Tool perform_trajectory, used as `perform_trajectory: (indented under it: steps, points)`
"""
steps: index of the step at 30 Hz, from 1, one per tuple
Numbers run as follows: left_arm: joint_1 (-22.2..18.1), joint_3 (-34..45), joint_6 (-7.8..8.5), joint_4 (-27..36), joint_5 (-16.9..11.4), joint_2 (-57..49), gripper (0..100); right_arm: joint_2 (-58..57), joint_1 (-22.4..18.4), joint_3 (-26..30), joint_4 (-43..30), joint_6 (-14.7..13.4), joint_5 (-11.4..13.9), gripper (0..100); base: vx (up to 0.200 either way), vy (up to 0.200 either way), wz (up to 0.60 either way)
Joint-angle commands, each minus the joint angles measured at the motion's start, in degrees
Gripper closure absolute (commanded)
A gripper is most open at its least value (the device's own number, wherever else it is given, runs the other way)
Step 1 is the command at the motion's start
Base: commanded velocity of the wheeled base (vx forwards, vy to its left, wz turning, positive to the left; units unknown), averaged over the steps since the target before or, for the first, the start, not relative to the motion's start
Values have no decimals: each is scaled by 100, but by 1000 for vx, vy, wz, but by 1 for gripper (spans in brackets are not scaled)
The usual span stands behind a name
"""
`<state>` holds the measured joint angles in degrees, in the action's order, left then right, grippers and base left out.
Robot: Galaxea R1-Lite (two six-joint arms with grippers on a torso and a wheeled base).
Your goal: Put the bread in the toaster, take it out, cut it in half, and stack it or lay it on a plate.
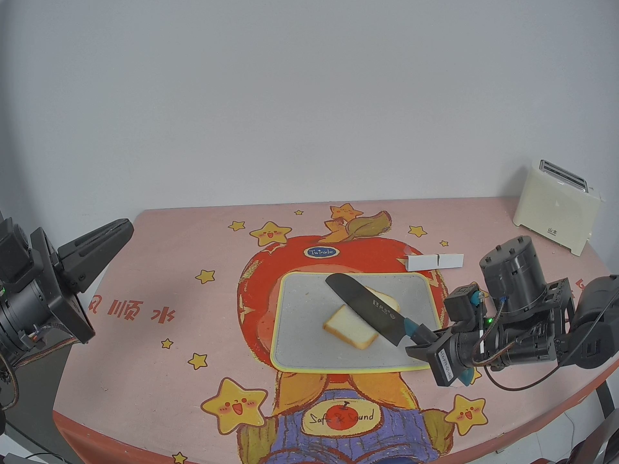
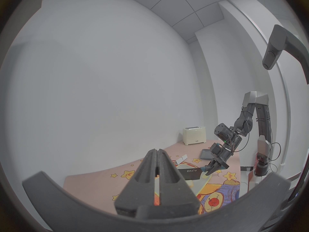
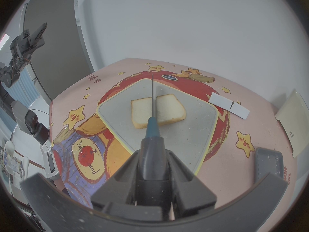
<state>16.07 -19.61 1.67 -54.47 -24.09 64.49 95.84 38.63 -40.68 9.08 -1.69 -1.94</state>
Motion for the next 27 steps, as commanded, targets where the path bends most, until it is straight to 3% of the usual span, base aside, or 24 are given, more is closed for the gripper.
perform_trajectory:
  steps: [1,27]
  points:
    - [2,19,9,-2,1,11,100,-83,-75,7,-3,2,0,100,0,0,0]
    - [10,37,62,-29,36,-6,100,-514,-49,-72,23,-24,62,100,0,0,0]
